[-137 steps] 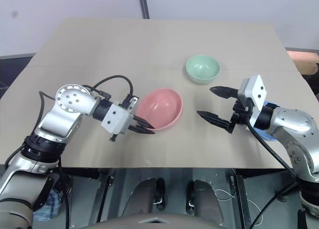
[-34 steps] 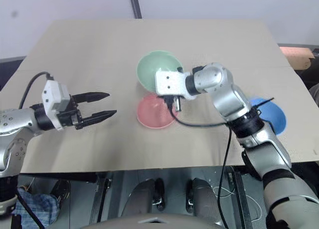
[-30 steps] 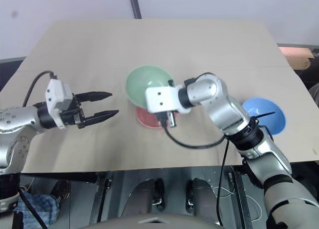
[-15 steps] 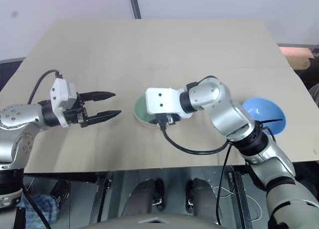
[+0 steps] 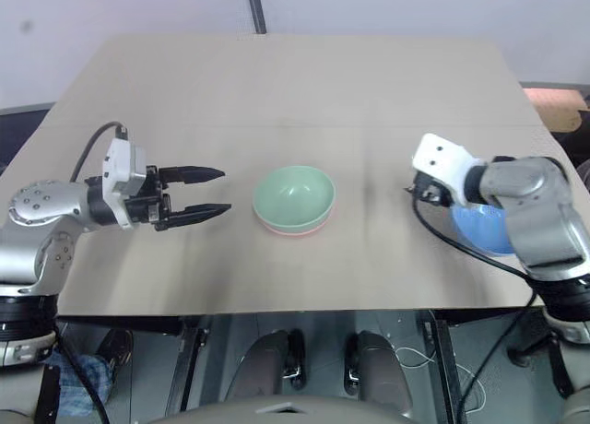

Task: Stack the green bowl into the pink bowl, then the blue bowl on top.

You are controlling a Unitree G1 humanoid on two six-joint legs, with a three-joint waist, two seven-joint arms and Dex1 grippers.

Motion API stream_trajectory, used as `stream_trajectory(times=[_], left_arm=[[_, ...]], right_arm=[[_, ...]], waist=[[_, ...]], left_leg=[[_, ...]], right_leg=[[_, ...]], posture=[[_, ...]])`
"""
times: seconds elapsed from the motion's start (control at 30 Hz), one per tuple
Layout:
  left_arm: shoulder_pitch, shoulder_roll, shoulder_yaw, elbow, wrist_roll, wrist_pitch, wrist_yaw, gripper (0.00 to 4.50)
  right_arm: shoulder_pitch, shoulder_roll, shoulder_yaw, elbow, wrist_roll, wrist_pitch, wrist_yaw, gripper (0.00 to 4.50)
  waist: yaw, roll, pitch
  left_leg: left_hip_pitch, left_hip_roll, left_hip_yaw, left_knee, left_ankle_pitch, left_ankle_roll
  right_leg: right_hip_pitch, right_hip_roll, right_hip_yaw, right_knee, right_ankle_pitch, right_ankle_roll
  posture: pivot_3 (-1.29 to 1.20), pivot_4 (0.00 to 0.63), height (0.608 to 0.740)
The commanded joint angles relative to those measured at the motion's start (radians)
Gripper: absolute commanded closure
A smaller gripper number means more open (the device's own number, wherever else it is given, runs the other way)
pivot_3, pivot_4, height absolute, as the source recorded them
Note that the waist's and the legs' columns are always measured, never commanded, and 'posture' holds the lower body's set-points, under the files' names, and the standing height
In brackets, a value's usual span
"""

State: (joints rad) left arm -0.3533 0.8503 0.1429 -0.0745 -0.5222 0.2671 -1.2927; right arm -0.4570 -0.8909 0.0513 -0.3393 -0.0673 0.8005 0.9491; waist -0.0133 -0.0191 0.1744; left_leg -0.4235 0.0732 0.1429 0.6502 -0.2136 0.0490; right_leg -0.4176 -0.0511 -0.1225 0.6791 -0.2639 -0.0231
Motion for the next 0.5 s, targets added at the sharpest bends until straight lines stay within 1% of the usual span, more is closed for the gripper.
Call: stream_trajectory(times=[0.03,0.13,0.2,0.33,0.5], left_arm=[[-0.055,-0.013,-0.024,0.038,0.003,-0.039,-0.045,1.36],[-0.090,-0.028,-0.051,0.073,0.014,-0.054,-0.073,1.36],[-0.108,-0.037,-0.064,0.092,0.019,-0.061,-0.085,1.36],[-0.153,-0.053,-0.088,0.144,0.032,-0.081,-0.112,1.36],[-0.196,-0.070,-0.112,0.195,0.047,-0.103,-0.140,1.36]], right_arm=[[0.043,-0.034,-0.108,-0.099,0.014,0.096,-0.048,2.09],[0.084,-0.042,-0.161,-0.176,0.031,0.201,-0.076,2.09],[0.095,-0.028,-0.190,-0.228,0.053,0.280,-0.097,2.09],[0.072,0.071,-0.237,-0.358,0.103,0.521,-0.168,2.09],[0.050,0.149,-0.260,-0.433,0.134,0.725,-0.255,2.09]], waist=[[0.000,0.000,0.000],[0.002,0.000,0.000],[0.001,0.000,0.000],[0.002,0.000,0.000],[0.002,0.000,0.000]], left_leg=[[0.000,0.000,0.000,0.000,0.000,0.000],[0.000,0.000,0.000,0.000,0.000,0.000],[0.000,0.000,0.000,0.000,0.000,0.000],[-0.001,0.000,-0.001,0.000,0.000,0.000],[-0.003,0.000,-0.002,0.002,0.000,0.000]], right_leg=[[0.000,0.000,0.000,0.000,0.000,0.000],[0.000,0.000,0.000,0.000,0.000,0.000],[0.000,0.000,0.000,0.000,0.000,0.000],[0.000,0.000,0.000,0.000,0.000,0.000],[-0.002,0.000,0.000,0.000,0.000,0.000]], posture=[[0.00,0.150,0.740],[0.00,0.150,0.740],[0.00,0.150,0.740],[0.00,0.150,0.740],[0.00,0.150,0.740]])
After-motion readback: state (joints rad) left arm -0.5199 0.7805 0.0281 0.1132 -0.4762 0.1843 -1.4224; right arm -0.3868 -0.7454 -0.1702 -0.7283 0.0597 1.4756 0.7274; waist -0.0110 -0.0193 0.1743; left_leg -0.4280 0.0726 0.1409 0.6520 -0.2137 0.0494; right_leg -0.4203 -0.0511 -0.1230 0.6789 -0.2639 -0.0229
